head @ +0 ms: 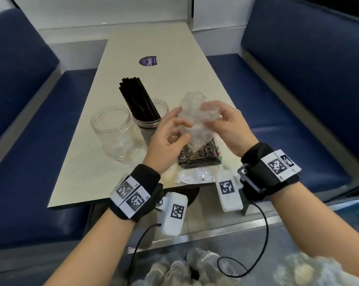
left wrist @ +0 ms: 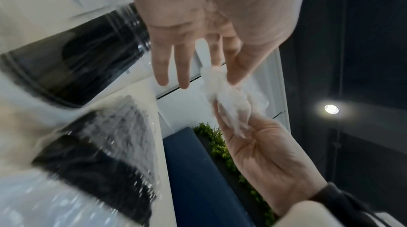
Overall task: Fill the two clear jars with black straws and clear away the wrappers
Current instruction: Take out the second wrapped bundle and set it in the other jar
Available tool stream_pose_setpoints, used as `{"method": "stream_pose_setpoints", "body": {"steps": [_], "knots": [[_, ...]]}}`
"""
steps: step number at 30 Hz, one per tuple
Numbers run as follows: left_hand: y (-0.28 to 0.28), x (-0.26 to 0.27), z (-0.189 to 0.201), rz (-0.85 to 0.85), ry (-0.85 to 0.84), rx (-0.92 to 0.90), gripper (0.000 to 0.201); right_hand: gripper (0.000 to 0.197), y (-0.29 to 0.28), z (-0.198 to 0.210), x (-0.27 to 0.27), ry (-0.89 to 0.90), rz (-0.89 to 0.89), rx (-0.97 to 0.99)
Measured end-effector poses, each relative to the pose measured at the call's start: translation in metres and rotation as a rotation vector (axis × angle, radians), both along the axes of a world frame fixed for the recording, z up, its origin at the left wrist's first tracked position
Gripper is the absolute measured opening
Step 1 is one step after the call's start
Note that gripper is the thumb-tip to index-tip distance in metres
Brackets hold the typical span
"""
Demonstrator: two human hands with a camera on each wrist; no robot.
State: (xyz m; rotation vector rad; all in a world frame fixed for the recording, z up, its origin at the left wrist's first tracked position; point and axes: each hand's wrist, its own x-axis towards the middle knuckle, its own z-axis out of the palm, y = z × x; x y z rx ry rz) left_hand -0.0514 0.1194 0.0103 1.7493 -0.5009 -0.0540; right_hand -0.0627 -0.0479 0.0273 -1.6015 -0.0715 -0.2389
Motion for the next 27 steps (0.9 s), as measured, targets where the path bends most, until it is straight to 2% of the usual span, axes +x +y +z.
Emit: {"method": "stream_pose_setpoints", "body": {"steps": [1,2,3,5,6,7,9,11,13,14,16,18,21,24,27], "knots": [[-0.004,-0.001,-0.005,0.059,0.060,-0.019,0.026,0.045,-0.009,-0.005,0.001,-0.018,-0.110,-0.116],[-0.009,0.000,-0.010,0.141,0.095,0.047,0.017,0.046,-0.016,-0.009,0.001,-0.028,-0.190,-0.197],[-0.014,0.001,-0.014,0.208,0.125,0.191,0.010,0.046,-0.021,-0.013,0.000,-0.038,-0.243,-0.261],[-0.024,0.008,-0.027,0.241,0.248,0.490,0.042,0.047,-0.028,-0.019,-0.001,-0.037,-0.321,-0.408],[-0.029,0.012,-0.031,0.228,0.340,0.578,0.059,0.045,-0.030,-0.022,-0.002,-0.016,-0.341,-0.467],[-0.035,0.016,-0.035,0.229,0.412,0.630,0.072,0.041,-0.032,-0.025,-0.002,0.021,-0.344,-0.491],[-0.046,0.024,-0.043,0.247,0.498,0.663,0.085,0.025,-0.036,-0.036,-0.002,0.124,-0.308,-0.478],[-0.057,0.031,-0.048,0.283,0.518,0.625,0.086,0.019,-0.042,-0.052,0.000,0.219,-0.278,-0.520],[-0.064,0.036,-0.050,0.303,0.516,0.559,0.071,0.024,-0.050,-0.069,0.001,0.288,-0.265,-0.586],[-0.066,0.038,-0.050,0.297,0.532,0.525,0.064,0.023,-0.053,-0.076,-0.001,0.304,-0.260,-0.595],[-0.067,0.041,-0.051,0.303,0.570,0.469,0.065,0.019,-0.057,-0.083,-0.005,0.298,-0.241,-0.583],[-0.067,0.042,-0.053,0.303,0.569,0.427,0.064,0.029,-0.061,-0.084,-0.010,0.278,-0.218,-0.537],[-0.067,0.036,-0.053,0.252,0.506,0.335,0.051,0.053,-0.067,-0.079,-0.012,0.288,-0.208,-0.539],[-0.059,0.023,-0.049,0.245,0.386,0.252,0.060,0.048,-0.071,-0.073,-0.007,0.260,-0.225,-0.608],[-0.045,0.014,-0.041,0.235,0.276,0.140,0.057,0.043,-0.070,-0.064,0.002,0.198,-0.308,-0.576]]}}
